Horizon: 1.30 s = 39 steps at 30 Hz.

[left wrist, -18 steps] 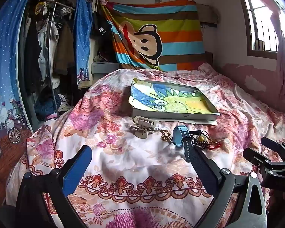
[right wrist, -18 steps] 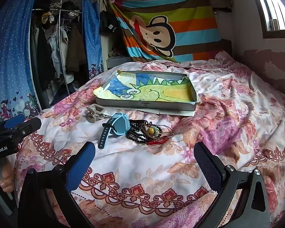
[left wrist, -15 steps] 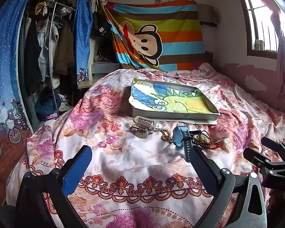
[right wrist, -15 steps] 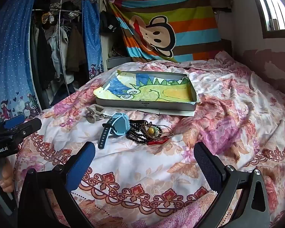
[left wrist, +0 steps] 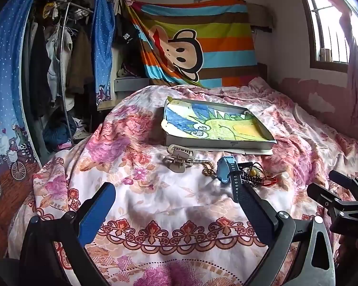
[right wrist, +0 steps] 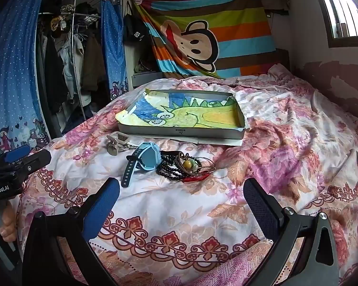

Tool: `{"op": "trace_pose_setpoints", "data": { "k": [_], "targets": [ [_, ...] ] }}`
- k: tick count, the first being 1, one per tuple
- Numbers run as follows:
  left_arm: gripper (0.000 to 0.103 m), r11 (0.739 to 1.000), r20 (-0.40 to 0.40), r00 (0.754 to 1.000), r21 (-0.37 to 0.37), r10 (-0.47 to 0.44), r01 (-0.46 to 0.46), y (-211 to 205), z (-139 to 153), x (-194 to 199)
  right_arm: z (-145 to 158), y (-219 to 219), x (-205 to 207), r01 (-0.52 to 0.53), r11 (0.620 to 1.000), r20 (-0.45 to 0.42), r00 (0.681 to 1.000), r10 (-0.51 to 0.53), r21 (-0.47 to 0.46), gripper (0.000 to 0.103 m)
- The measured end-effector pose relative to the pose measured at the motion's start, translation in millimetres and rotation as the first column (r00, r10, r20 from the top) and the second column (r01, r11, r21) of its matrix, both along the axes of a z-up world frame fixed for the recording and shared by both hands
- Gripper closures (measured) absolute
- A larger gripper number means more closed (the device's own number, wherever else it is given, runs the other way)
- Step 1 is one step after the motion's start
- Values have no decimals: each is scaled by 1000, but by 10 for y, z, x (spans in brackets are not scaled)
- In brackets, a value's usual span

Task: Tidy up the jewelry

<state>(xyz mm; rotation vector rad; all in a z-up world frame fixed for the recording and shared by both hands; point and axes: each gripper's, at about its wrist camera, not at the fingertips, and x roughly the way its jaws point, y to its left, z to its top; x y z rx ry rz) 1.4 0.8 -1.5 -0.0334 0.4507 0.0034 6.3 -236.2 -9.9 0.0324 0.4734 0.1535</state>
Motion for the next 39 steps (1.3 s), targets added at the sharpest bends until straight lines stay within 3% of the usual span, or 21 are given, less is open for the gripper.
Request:
{"op": "trace_pose_setpoints", "data": {
  "k": [39],
  "targets": [
    [0,1000,6,1000,16,-4,4,-31,22,2,-19,9,9,1,1000,-1,1000,-1,0,1]
  ]
}}
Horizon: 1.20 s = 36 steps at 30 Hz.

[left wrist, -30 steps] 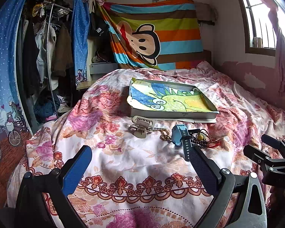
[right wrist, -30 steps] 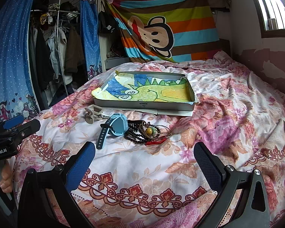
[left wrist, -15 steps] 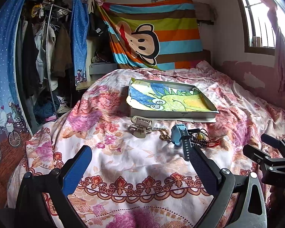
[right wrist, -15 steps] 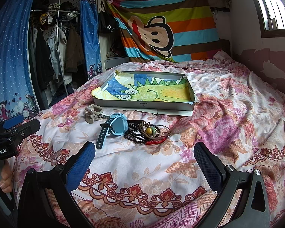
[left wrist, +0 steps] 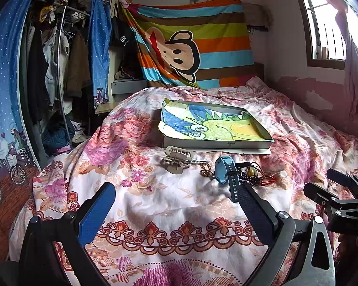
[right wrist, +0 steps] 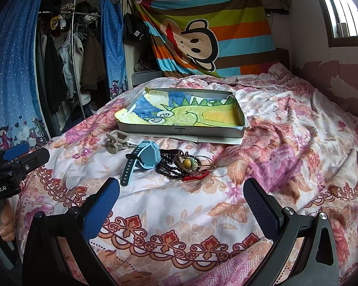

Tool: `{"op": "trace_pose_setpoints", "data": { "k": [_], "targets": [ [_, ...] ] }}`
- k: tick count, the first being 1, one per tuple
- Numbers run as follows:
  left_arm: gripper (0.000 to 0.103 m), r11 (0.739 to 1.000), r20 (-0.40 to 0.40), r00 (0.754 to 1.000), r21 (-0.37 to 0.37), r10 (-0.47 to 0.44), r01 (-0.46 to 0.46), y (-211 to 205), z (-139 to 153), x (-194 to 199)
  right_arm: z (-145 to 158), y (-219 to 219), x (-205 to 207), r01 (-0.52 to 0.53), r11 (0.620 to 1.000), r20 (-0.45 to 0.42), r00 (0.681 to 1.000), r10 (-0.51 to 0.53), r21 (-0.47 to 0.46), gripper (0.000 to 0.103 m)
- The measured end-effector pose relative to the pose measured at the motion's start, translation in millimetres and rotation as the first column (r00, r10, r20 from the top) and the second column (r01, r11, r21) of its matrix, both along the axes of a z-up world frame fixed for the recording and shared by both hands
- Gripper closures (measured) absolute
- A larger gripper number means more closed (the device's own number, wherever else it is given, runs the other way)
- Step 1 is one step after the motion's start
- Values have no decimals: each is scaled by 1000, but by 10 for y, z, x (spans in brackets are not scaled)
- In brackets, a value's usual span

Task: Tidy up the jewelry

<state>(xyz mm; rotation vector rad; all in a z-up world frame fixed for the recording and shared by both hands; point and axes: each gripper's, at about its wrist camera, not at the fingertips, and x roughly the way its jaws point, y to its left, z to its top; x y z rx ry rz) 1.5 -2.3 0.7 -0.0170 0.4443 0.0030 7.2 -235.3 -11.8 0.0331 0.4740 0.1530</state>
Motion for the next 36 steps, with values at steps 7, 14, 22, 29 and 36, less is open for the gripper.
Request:
{"op": "trace_pose_setpoints", "data": {
  "k": [7,14,22,29,36],
  "targets": [
    [0,1000,1,1000,1,1,-1,-2,-2,-1,-11,3,5,0,1000,0,1000,0,0,1],
    [0,1000,1,1000,1,1,-1,-1,-3,-2,-12,10,6,1,1000,-1,1000,-1,0,1],
    [0,1000,1,1000,2,1,-1,-1,-4,-2,-12,21,6,0,1000,-2,1000,0,-1,1],
    [0,1000,1,1000,1,0,0,-2,-4,-3,-15,33,3,0,1000,-2,1000,0,-1,1],
    [0,1000,1,1000,1,0,0,0,-4,-3,-7,49,27,2,1000,-7,1000,-2,0,1]
  ]
}}
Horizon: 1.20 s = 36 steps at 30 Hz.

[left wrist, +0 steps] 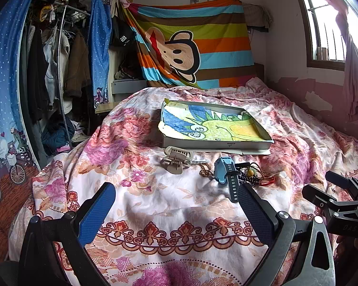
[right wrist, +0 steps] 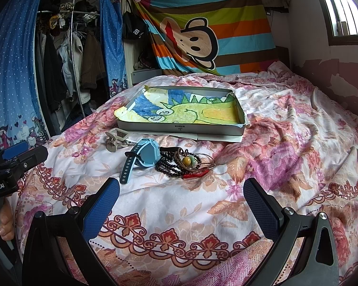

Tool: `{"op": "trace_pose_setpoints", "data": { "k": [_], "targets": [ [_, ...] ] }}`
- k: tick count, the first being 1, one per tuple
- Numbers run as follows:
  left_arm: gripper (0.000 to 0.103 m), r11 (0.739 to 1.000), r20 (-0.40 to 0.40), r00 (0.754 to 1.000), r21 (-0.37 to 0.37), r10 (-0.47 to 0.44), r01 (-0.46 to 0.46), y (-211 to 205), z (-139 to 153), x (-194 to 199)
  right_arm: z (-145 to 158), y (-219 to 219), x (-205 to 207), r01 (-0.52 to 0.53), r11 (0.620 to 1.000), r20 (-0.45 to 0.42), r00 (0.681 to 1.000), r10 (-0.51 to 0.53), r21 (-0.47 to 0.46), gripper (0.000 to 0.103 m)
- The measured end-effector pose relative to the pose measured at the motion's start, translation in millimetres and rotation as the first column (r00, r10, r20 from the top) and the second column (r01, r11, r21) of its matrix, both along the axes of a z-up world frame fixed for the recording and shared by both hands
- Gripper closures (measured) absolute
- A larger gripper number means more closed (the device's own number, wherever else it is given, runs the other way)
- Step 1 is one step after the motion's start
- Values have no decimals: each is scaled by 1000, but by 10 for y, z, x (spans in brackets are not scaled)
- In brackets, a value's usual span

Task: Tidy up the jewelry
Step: 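Grasp the blue watch with the left tool while the right tool grasps the beaded hair tie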

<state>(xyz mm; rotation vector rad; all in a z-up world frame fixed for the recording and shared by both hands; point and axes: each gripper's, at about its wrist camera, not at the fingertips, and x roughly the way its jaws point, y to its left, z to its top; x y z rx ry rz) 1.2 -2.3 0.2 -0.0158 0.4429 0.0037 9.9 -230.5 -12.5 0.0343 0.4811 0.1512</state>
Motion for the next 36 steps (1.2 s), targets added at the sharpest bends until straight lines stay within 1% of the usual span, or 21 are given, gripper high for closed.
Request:
{"op": "trace_pose_setpoints", "data": {
  "k": [5,8,10,12,14,19,21,23,24,25,26,28,29,30,31,32,33,34,35,36],
  "targets": [
    [0,1000,-8,1000,-9,-3,3,-7,8,3,3,-35,2,8,1000,-30,1000,-8,13,1],
    [0,1000,-21,1000,-22,-18,18,-36,32,50,37,-105,81,-18,1000,-71,997,18,7,1],
    [0,998,-37,998,-45,-45,43,-33,44,111,18,-160,158,-35,999,-100,994,33,-9,1],
    [0,994,-56,995,-77,-84,79,-21,56,194,63,-208,208,-50,998,-118,992,46,-31,1],
    [0,988,-71,990,-102,-124,117,-16,45,298,86,-298,264,-68,997,-138,988,63,-33,1],
    [0,964,-132,964,-168,-230,206,-30,-15,597,93,-506,469,-84,996,-196,977,81,-9,1],
    [0,949,-150,949,-200,-276,245,-59,-46,711,67,-530,574,-90,996,-215,973,84,-16,1],
    [1,940,-158,940,-212,-304,268,-80,-62,768,43,-531,663,-112,993,-229,968,102,-32,1],
    [2,935,-161,934,-217,-318,281,-100,-70,808,33,-517,708,-125,991,-236,965,112,-44,1],
    [6,929,-167,928,-223,-334,294,-125,-78,852,20,-494,755,-140,989,-240,963,123,-57,2],
    [10,924,-176,920,-226,-350,308,-157,-93,909,5,-459,797,-157,985,-242,961,136,-70,5],
    [15,913,-197,904,-236,-380,332,-220,-122,1033,-25,-391,867,-194,977,-252,953,167,-87,12],
    [20,907,-204,897,-244,-393,342,-243,-137,1075,-45,-353,905,-214,972,-260,948,183,-95,20],
    [23,900,-212,888,-256,-408,353,-263,-152,1120,-73,-295,943,-237,966,-268,942,201,-107,27],
    [26,889,-221,876,-273,-429,367,-288,-171,1178,-92,-270,972,-251,961,-272,938,213,-115,30],
    [28,881,-227,866,-287,-445,377,-305,-184,1219,-112,-232,1002,-264,957,-276,935,223,-121,37],
    [31,869,-234,854,-307,-465,389,-322,-203,1273,-141,-193,1039,-280,952,-286,929,236,-124,39],
    [35,863,-239,848,-318,-473,392,-329,-212,1303,-167,-175,1073,-286,950,-293,925,240,-125,40],
    [38,855,-250,838,-335,-486,396,-336,-232,1353,-196,-153,1100,-293,948,-298,922,247,-123,43],
    [39,847,-259,828,-353,-497,398,-342,-253,1401,-220,-128,1127,-304,945,-306,917,256,-119,49]
  ]
}}
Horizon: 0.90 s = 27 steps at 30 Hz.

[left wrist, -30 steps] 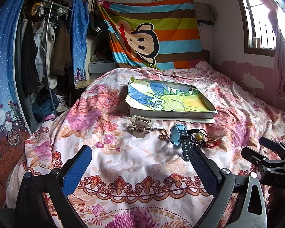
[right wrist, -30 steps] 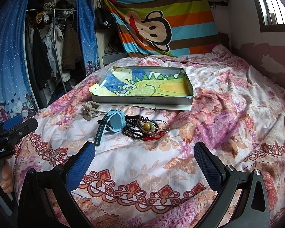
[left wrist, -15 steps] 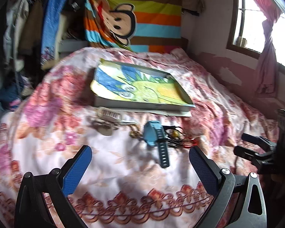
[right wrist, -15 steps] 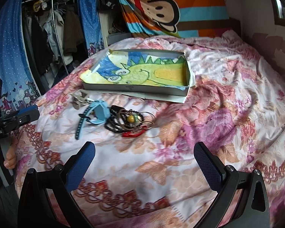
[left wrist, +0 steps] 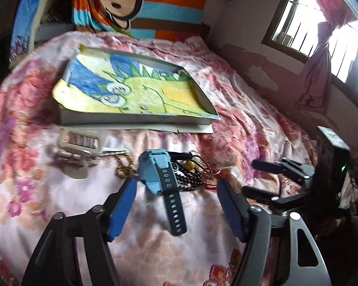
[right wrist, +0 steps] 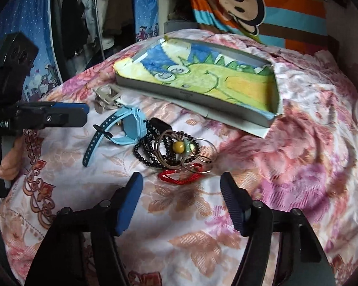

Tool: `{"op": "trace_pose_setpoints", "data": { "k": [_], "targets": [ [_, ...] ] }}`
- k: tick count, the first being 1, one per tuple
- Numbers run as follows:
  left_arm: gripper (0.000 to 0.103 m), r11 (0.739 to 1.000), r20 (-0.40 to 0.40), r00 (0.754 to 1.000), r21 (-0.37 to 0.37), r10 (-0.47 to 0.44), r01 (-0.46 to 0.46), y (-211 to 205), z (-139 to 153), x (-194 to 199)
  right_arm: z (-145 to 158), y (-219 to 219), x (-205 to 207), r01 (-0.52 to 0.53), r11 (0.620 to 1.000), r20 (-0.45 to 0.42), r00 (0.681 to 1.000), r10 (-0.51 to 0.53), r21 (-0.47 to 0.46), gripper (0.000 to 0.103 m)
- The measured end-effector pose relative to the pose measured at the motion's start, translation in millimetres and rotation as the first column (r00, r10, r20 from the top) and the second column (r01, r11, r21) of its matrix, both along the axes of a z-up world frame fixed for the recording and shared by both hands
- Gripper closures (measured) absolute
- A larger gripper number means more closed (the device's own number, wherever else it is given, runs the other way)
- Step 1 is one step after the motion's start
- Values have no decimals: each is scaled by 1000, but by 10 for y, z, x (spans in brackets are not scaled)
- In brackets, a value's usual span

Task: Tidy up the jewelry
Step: 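Grasp the blue watch with the left tool while the right tool grasps the beaded hair tie, then carry the watch into the tray with the left tool while the right tool drops the hair tie there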

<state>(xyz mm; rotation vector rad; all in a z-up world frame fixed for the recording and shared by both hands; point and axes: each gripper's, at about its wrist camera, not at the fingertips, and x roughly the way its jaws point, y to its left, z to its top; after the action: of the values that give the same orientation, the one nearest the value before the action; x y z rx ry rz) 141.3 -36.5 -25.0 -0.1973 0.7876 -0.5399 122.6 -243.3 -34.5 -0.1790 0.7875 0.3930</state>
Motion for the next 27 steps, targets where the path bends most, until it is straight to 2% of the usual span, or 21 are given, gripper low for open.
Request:
{"op": "trace_pose_setpoints", "data": {
  "k": [3,6,10,11,12,13,15,19,27],
  "targets": [
    [46,1000,-38,999,-14,-14,13,-32,-49,108,-33,68,40,-23,1000,-1,1000,23,-5,56],
    [53,1000,-64,998,-5,-23,23,-78,-92,175,-58,160,78,-54,999,-1,999,54,-9,56],
    [67,999,-107,994,41,-19,23,-144,-182,283,-104,255,161,-74,997,-4,997,74,-24,56],
    [73,998,-122,992,56,-9,16,-149,-212,304,-112,272,183,-73,997,-4,997,73,-26,59],
    [74,998,-130,991,56,-8,16,-145,-232,315,-118,287,209,-73,997,-3,997,73,-25,66],
    [76,998,-134,991,55,-6,13,-139,-245,323,-123,296,235,-70,997,-3,998,70,-22,68],
    [77,998,-131,991,64,3,5,-131,-245,317,-128,301,265,-65,998,-2,998,65,-7,81],
    [80,995,-91,996,97,7,2,-161,-190,268,-139,288,270,-56,998,7,998,55,30,98],
    [81,993,-32,999,112,35,-31,-134,-58,173,77,237,172,-54,996,90,995,48,65,99]
  ]
}}
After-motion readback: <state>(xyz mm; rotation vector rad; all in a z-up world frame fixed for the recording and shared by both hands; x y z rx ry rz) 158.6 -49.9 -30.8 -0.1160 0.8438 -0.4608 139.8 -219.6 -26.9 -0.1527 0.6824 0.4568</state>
